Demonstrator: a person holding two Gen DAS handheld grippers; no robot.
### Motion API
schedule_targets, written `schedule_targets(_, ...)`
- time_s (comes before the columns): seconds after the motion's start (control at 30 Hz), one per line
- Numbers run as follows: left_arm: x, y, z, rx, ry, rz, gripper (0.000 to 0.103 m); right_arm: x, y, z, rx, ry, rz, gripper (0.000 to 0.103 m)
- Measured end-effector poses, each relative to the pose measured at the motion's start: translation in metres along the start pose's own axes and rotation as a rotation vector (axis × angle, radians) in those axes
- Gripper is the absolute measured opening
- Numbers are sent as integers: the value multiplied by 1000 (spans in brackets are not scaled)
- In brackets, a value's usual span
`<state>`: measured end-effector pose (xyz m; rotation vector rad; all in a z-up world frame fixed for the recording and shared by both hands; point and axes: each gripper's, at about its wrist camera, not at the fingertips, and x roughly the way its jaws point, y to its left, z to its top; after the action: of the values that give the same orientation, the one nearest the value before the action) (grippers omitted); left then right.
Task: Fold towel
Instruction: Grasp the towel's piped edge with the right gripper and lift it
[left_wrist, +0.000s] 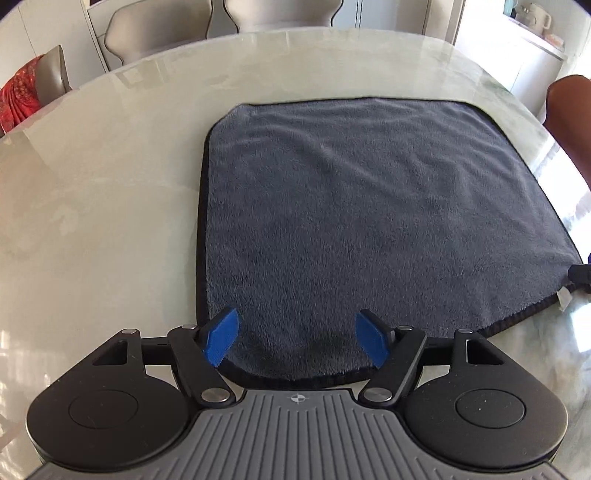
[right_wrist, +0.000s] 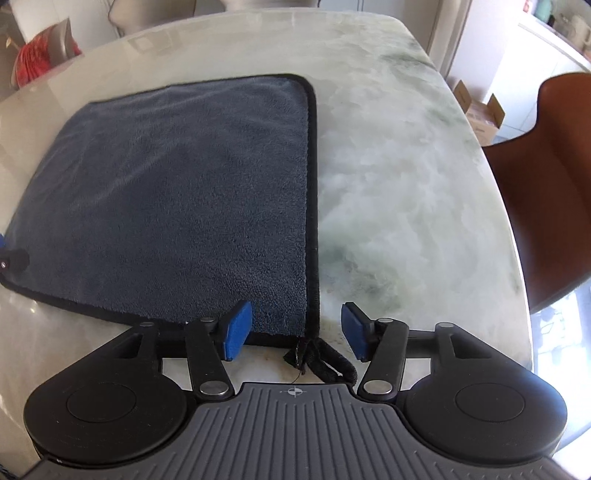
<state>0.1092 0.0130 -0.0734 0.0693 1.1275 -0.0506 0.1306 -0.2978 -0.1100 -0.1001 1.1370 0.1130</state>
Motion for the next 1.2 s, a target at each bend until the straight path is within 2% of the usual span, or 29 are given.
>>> schedule_targets(0.23, 5, 5, -5, -35, 12, -9, 75, 0, -10, -2, 43, -7, 37, 56)
schedule_targets(0.3, 3, 4, -3, -46, 10, -12, 75, -2, -18, -1, 97, -21, 91, 55)
schedule_targets(0.37, 2, 3, -1, -53, -1, -36, 75, -6, -31, 0, 187, -63, 204, 54)
schedule_targets(0.43, 2, 1, 1, -49, -4, -49, 75, -5, -40, 0, 240, -81, 257, 54)
schedule_targets(0.5, 4, -2, 2, -36, 1, -43, 75, -2, -44, 1, 252, -73, 235, 54)
schedule_targets(0.57, 5, -4, 2, -34, 7, -39, 75, 1, -46, 1, 228, -60, 188, 53)
schedule_targets(0.67, 7, -2, 2, -34, 12, -38, 75, 0, -42, -1, 179, -60, 167, 53)
schedule_targets(0.8, 9, -5, 4, -18, 13, -25, 78, -1, -24, -4, 42, -77, 106, 43)
schedule_targets(0.87, 10, -6, 5, -12, 13, -23, 79, 0, -16, -4, 0, -92, 91, 29)
schedule_targets(0.93, 10, -6, 4, -10, 12, -25, 79, 1, -15, -3, 16, -99, 113, 11)
schedule_targets(1.1, 11, -3, 4, -12, 13, -34, 79, 0, -22, 1, 121, -110, 198, 8)
schedule_targets(1.2, 9, 3, 5, -39, 16, -50, 79, -12, -22, 8, 179, -152, 310, 8)
